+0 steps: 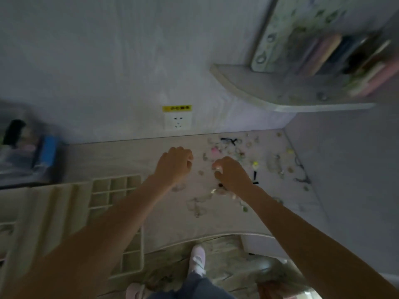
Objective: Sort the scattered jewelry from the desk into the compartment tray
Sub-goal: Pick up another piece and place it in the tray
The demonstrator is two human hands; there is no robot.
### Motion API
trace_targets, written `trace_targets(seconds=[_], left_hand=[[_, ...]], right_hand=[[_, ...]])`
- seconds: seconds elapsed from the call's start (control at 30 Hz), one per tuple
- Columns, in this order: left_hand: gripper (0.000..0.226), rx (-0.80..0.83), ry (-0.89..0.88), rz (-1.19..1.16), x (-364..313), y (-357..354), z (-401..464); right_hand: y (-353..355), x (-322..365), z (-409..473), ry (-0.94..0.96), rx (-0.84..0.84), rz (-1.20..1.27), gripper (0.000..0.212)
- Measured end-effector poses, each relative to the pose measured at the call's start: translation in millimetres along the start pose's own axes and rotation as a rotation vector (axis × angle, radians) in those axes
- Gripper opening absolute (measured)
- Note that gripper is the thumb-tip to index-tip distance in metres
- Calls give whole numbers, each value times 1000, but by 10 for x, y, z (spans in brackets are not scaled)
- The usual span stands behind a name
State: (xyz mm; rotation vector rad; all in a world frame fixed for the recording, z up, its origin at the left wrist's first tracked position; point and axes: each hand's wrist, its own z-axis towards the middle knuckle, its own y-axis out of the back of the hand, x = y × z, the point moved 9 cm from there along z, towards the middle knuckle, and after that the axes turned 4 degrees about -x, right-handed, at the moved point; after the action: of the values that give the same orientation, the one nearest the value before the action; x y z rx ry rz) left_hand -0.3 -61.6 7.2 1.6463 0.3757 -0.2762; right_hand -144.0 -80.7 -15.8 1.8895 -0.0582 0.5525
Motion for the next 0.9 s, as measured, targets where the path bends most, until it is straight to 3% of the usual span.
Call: trace_targets(seconds=[0.23,0.37,0.47,0.57,0.73,0.9], left_hand=[[43,257,-124,-69,-991,-832,519],[60,368,-263,38,-1485,-1189,575],[64,440,-300,123,-1654,-1400,573],[66,451,-310,181,-1712,-1491,569],[65,423,-307,186,-1730,-1509,608],[50,319,-223,-148,-1750,-1306,718]], right_hand=[[210,-1204,74,-176,-7,-56,56],[186,-1586,64,-221,-15,25,53],[261,-1749,108,-193,-111,7,51],[368,-1925,133,-278,-218,31,53],[390,-2045,186,-267,-223,50,31],[824,-1959,124,-179,-387,232,27]])
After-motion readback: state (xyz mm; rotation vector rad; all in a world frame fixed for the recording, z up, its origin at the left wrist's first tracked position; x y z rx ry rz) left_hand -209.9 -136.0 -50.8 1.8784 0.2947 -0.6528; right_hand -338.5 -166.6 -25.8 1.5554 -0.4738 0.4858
